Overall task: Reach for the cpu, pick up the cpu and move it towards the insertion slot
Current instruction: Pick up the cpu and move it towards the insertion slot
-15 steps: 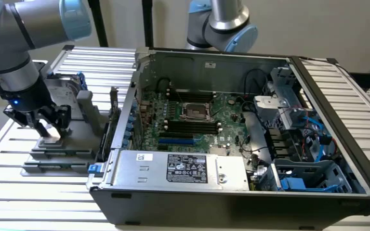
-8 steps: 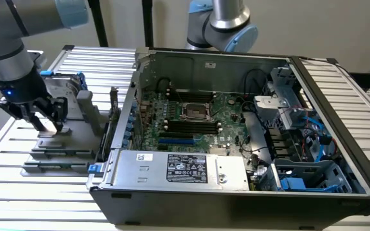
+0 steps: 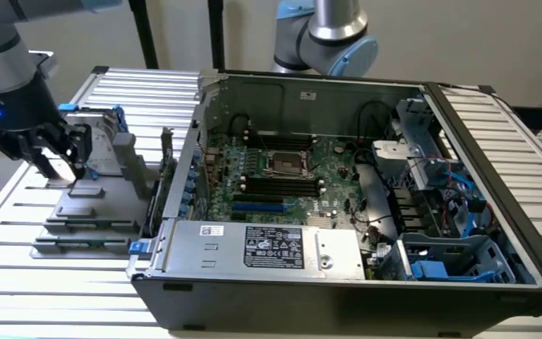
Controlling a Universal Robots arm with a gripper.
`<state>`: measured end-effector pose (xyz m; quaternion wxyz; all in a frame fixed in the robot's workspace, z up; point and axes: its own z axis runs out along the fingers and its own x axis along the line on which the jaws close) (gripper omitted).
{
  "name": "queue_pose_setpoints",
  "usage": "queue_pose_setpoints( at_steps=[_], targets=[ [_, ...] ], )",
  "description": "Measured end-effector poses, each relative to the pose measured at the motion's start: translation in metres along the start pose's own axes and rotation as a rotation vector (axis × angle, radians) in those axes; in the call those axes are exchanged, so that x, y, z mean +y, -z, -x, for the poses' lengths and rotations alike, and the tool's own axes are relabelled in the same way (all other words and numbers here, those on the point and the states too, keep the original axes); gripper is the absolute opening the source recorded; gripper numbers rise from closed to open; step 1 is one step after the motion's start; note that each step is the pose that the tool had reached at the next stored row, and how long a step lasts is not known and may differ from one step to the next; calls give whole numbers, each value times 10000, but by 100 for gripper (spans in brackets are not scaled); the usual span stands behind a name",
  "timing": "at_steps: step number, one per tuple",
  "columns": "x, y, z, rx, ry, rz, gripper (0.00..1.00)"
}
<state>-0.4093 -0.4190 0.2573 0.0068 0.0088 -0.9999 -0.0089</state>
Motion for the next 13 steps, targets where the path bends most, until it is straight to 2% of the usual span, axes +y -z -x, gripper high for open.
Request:
queue_pose_setpoints(
  at_steps=[8, 13],
  targets=[
    [6, 365, 30, 1, 1, -1, 54],
    [10, 595, 104, 2, 0, -1, 54]
  ],
)
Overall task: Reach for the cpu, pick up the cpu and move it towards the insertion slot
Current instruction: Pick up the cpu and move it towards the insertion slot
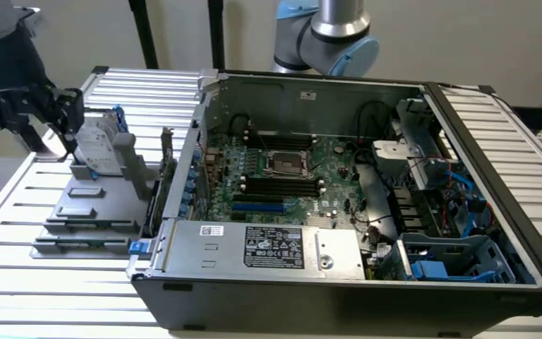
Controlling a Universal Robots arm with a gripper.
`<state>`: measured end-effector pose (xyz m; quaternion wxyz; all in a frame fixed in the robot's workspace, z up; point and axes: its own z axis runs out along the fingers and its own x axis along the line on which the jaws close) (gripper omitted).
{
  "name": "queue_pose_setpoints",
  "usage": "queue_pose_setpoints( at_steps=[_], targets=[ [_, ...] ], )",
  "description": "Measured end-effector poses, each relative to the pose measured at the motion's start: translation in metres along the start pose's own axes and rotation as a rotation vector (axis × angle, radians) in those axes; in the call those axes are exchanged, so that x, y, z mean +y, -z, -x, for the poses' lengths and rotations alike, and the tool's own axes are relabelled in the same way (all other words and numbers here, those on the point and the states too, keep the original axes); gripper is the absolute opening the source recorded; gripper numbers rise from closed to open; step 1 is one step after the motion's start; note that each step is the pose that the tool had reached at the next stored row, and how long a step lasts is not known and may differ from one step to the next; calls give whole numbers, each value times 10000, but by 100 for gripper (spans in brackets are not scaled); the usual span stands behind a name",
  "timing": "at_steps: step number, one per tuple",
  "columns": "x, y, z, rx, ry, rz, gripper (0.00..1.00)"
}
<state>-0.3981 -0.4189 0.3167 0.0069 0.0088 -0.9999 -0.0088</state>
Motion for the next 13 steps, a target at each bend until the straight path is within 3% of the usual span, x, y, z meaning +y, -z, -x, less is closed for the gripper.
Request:
queue_pose_setpoints(
  at_steps=[13],
  targets=[
    [1, 588, 539, 46, 0, 2, 54]
  ],
)
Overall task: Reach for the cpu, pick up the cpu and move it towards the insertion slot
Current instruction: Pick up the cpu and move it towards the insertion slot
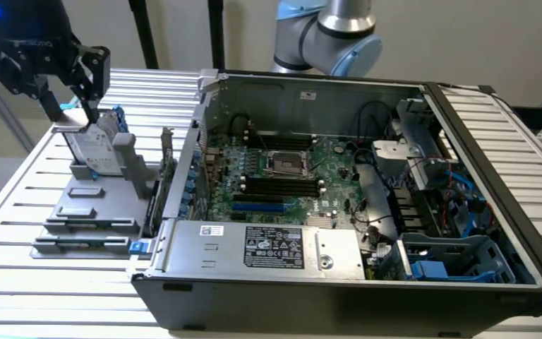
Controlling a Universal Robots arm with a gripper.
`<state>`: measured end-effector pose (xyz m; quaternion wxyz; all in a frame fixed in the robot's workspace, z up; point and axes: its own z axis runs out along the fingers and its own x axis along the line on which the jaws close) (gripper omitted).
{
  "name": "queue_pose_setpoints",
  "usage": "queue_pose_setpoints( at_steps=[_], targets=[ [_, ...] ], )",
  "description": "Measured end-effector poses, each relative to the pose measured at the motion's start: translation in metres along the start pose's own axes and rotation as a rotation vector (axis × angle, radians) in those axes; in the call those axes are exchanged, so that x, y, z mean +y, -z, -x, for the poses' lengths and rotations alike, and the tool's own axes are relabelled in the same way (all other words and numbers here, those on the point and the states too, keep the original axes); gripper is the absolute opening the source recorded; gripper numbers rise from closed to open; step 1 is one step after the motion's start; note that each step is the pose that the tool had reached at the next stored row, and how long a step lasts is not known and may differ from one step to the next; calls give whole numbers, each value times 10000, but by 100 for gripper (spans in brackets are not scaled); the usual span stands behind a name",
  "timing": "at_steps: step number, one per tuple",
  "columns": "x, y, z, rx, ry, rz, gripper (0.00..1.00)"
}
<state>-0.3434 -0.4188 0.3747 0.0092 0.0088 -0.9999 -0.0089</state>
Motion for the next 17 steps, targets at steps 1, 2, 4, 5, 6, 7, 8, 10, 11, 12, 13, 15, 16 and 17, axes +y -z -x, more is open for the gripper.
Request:
queue_pose_setpoints(
  at_steps=[1, 2, 4, 5, 6, 7, 8, 10, 11, 12, 13, 15, 16, 17],
  targets=[
    [0, 39, 45, 11, -1, 0, 54],
    [0, 77, 92, 21, -2, -1, 54],
    [-1, 144, 181, 38, -2, 0, 54],
    [-1, 176, 225, 48, -2, -1, 54],
    [-1, 205, 270, 55, -1, 0, 54],
    [-2, 230, 314, 62, -2, 0, 54],
    [-2, 253, 358, 67, -3, 1, 54],
    [-3, 292, 452, 77, -2, 3, 54],
    [-4, 305, 497, 79, -2, 5, 54],
    [-4, 316, 542, 81, -1, 9, 54],
    [-5, 325, 585, 81, -2, 19, 54],
    [-6, 343, 674, 81, -2, 44, 54],
    [-7, 351, 721, 81, 0, 58, 54],
    [-8, 359, 766, 81, 0, 71, 54]
  ],
)
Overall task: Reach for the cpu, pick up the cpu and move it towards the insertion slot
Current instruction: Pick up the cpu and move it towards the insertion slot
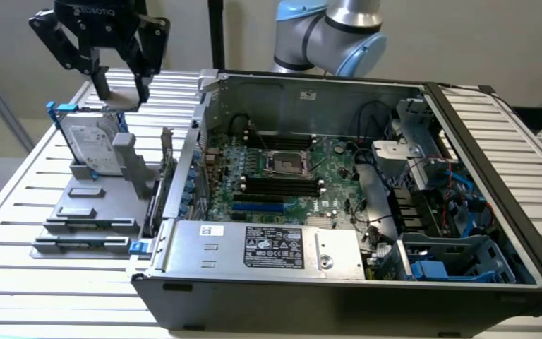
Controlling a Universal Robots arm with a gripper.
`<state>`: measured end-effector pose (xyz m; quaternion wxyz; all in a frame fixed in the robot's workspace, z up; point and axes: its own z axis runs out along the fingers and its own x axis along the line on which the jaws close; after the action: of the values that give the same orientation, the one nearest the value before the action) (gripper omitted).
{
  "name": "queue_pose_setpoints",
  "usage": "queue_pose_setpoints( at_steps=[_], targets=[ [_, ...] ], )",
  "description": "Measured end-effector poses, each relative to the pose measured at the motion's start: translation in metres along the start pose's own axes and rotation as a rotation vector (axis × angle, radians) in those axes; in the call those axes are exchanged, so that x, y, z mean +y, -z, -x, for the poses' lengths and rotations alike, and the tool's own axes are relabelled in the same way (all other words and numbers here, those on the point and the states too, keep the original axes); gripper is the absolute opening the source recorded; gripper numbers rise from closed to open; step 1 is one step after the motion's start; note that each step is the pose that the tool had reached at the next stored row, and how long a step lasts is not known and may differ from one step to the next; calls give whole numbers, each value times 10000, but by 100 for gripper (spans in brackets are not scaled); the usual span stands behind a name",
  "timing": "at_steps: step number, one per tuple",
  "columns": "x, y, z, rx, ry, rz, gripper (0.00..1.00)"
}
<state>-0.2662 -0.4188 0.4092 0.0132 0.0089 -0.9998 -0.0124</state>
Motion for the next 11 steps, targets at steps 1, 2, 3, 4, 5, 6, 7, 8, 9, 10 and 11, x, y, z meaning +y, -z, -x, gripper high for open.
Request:
queue_pose_setpoints(
  at_steps=[1, 2, 3, 4, 5, 6, 7, 8, 9, 10, 11],
  targets=[
    [0, 9, 46, 0, -1, 14, 54],
    [-1, 18, 91, 1, -1, 27, 54],
    [-2, 26, 135, 0, 0, 42, 54],
    [-2, 33, 182, 0, 1, 58, 54],
    [-3, 40, 226, 0, 1, 75, 54],
    [-4, 46, 271, -2, 1, 94, 54],
    [-4, 53, 317, 0, 1, 116, 54],
    [-5, 58, 362, -1, 3, 139, 54],
    [-6, 64, 408, -1, 4, 163, 54],
    [-6, 69, 453, -2, 4, 187, 54],
    [-7, 74, 499, -2, 4, 210, 54]
  ],
)
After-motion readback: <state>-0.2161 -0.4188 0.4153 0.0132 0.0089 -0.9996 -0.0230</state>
